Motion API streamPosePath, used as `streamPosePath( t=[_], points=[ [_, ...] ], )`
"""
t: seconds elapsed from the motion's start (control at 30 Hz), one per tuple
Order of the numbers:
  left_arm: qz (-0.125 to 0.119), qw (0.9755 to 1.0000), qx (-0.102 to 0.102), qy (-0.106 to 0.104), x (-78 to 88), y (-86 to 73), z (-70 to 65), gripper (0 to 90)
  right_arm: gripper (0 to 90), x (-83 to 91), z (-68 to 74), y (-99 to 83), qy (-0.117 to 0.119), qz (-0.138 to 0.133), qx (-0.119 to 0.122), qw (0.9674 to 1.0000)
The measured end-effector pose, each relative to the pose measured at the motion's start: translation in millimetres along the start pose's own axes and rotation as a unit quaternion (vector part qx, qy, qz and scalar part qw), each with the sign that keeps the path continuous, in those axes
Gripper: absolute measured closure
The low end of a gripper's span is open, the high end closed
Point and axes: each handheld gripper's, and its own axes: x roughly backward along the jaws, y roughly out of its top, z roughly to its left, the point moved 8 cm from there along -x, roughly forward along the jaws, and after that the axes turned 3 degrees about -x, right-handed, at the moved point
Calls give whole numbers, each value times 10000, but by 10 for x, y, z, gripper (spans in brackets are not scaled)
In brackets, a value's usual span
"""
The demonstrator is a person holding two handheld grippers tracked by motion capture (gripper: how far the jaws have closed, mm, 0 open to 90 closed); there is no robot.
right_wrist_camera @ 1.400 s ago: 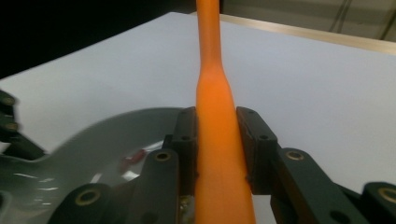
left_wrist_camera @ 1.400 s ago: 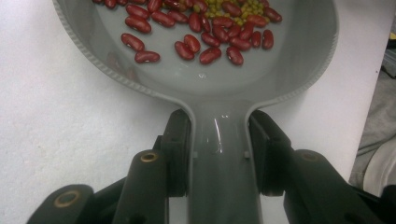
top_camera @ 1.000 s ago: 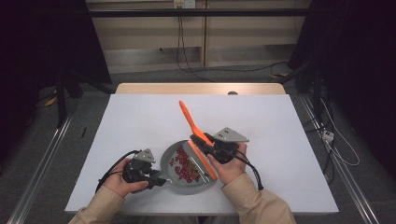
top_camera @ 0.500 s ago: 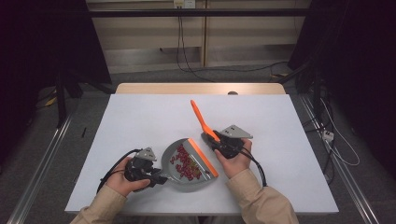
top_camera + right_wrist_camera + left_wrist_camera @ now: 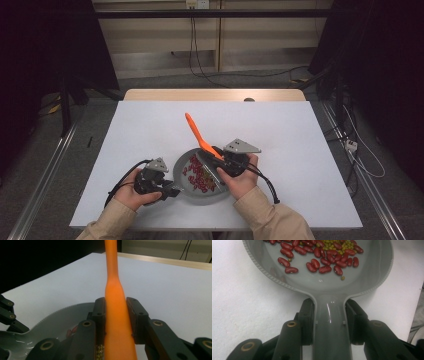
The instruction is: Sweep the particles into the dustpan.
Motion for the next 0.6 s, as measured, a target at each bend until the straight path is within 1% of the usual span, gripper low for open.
streamPosePath(
  t=[0.03,0.07,0.13,0.27,0.33,0.37,0.47,0.6],
  points=[
    [-11,10000,17,15,-3,2,1,628,710,8,-17,14,24,-34,-96,9999],
    [-19,10000,34,20,-4,3,2,628,710,23,-49,29,-13,-49,-85,10000],
    [-48,9999,54,93,-4,7,26,628,710,59,-127,63,-119,-105,-90,9998],
    [-158,9994,226,204,0,4,90,628,710,138,-283,100,-285,-148,-64,9995],
    [-179,9992,271,227,-6,0,108,628,710,168,-347,98,-356,-151,-100,9992],
    [-194,9991,290,229,-11,0,109,628,710,177,-372,92,-387,-137,-80,9991],
    [-235,9989,335,233,-28,2,103,626,710,185,-417,63,-456,-92,-37,9989],
    [-280,9986,351,283,-40,11,101,618,710,121,-422,-14,-588,3,33,9983]
  ],
)
